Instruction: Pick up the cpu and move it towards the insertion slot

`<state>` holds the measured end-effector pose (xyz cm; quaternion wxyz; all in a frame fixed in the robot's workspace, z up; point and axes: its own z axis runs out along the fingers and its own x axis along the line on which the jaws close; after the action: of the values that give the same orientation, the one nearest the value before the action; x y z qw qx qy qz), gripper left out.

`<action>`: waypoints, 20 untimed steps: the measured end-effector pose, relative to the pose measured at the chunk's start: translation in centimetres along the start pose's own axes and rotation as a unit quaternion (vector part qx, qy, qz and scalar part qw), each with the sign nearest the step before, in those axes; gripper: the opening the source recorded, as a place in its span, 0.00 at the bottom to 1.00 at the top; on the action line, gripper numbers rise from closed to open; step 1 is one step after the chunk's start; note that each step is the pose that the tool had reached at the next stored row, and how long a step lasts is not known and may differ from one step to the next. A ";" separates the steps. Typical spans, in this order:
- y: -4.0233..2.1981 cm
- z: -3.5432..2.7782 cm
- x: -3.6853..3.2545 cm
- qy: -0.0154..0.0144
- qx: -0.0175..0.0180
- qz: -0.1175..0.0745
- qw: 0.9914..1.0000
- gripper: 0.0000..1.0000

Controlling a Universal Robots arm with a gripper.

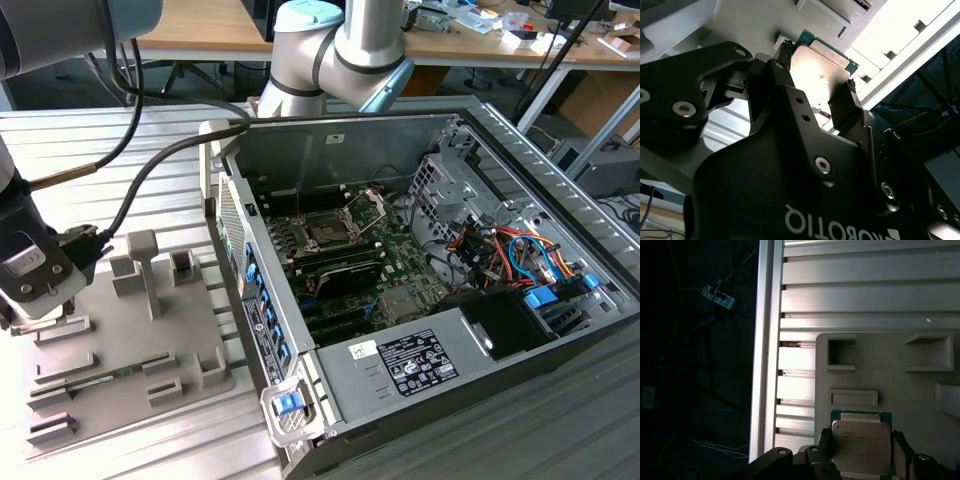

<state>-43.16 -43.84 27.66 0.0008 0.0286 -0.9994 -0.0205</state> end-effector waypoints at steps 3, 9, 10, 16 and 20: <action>0.00 -0.11 0.00 0.000 0.000 0.000 1.000 0.55; 0.01 -0.35 0.00 0.000 0.000 0.000 1.000 0.55; 0.01 -0.38 0.00 0.000 0.000 0.000 1.000 0.55; 0.03 -0.81 0.00 0.000 0.000 0.000 1.000 0.55; 0.04 -0.99 0.00 0.000 0.000 0.000 1.000 0.55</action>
<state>-43.17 -43.84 28.65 0.0008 0.0286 -0.9994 -0.0205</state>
